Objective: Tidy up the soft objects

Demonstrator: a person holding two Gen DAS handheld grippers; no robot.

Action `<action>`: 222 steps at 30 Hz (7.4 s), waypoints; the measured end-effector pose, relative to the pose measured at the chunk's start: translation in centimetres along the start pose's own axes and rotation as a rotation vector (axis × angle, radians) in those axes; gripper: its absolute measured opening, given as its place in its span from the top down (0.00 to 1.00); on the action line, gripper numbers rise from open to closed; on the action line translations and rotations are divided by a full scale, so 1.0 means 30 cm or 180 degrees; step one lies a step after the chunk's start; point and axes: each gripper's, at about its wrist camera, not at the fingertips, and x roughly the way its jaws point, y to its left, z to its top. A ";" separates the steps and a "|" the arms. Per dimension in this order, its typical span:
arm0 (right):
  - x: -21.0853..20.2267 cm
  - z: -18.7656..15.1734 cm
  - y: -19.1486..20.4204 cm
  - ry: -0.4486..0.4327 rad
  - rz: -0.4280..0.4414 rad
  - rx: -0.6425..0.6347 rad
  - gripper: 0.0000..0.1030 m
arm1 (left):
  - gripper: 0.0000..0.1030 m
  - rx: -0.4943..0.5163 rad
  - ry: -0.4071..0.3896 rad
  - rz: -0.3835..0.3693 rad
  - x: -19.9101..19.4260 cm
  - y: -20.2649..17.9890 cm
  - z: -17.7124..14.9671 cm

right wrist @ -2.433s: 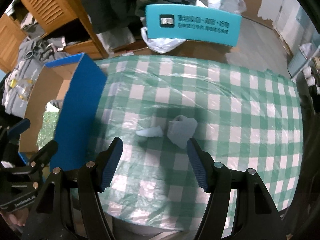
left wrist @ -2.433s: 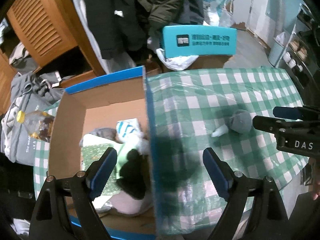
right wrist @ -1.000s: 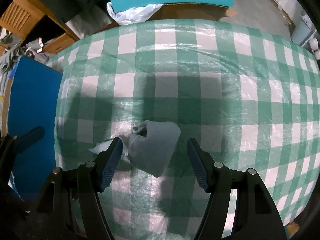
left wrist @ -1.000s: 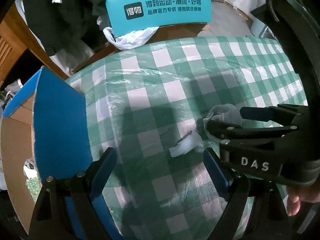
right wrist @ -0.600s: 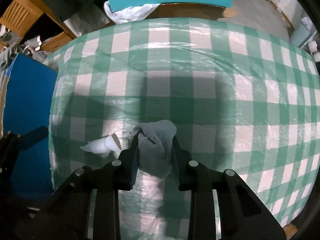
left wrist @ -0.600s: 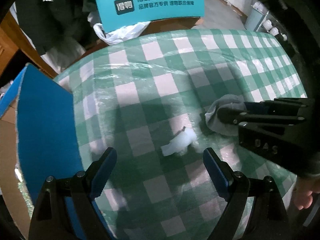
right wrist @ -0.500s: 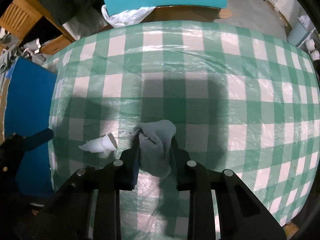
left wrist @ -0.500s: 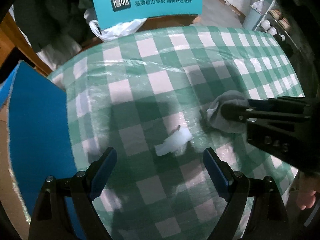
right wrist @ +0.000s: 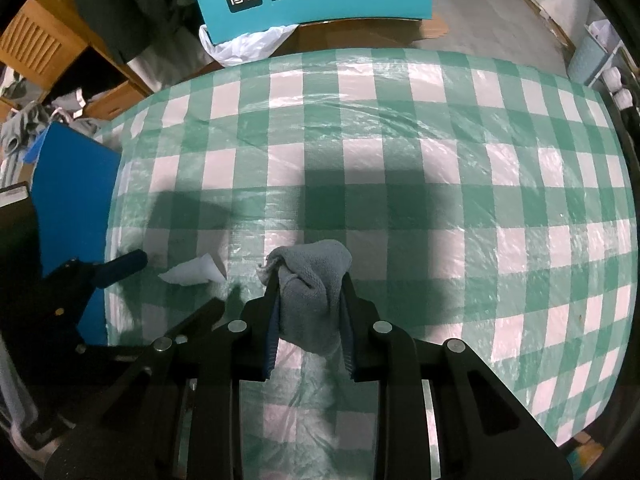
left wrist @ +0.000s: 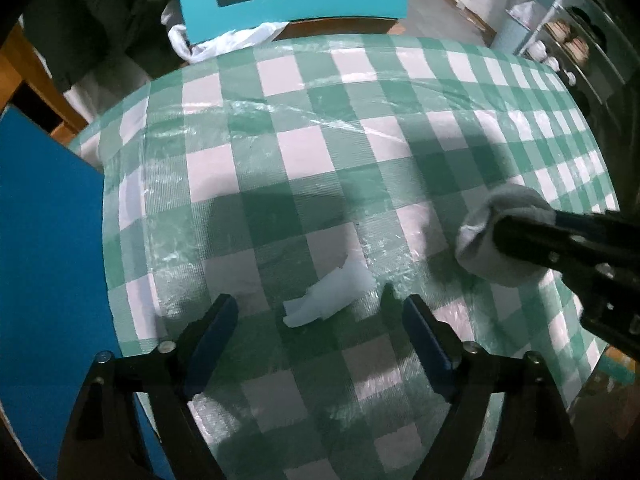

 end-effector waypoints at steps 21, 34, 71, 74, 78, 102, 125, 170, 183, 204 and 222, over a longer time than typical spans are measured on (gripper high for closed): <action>-0.024 0.004 0.005 -0.0049 0.0039 0.0013 0.77 | 0.86 0.0097 -0.0109 -0.0105 -0.039 -0.008 -0.005; -0.081 -0.015 0.051 -0.0154 -0.0050 -0.0160 0.77 | 0.87 0.0108 -0.0231 -0.0048 -0.130 -0.009 -0.019; -0.371 -0.124 0.233 -0.0613 -0.0017 -0.0684 0.77 | 0.87 0.0084 -0.0670 0.0245 -0.462 0.025 -0.139; -0.387 -0.134 0.245 -0.0638 -0.0006 -0.0716 0.77 | 0.87 0.0072 -0.0695 0.0252 -0.482 0.031 -0.150; -0.406 -0.146 0.266 -0.0672 0.0008 -0.0763 0.77 | 0.87 0.0057 -0.0727 0.0257 -0.507 0.037 -0.166; -0.465 -0.170 0.442 -0.0778 0.0185 -0.1038 0.77 | 0.87 -0.0128 -0.0913 0.0304 -0.616 0.144 -0.260; -0.415 -0.161 0.717 -0.0675 0.0358 -0.1393 0.77 | 0.87 -0.0545 -0.0968 0.0392 -0.654 0.378 -0.356; -0.150 -0.097 0.989 -0.0204 0.0621 -0.1511 0.61 | 0.59 -0.1166 -0.0671 0.0545 -0.555 0.695 -0.446; -0.238 -0.101 0.962 -0.0391 0.0516 -0.1438 0.36 | 0.40 -0.1141 -0.0751 0.0600 -0.611 0.681 -0.453; -0.432 -0.171 0.810 -0.0760 0.0321 -0.1284 0.35 | 0.14 -0.0815 -0.0952 0.0746 -0.746 0.551 -0.445; -0.558 -0.232 0.738 -0.1066 0.0232 -0.1365 0.35 | 0.02 -0.0673 -0.1157 0.0846 -0.822 0.455 -0.435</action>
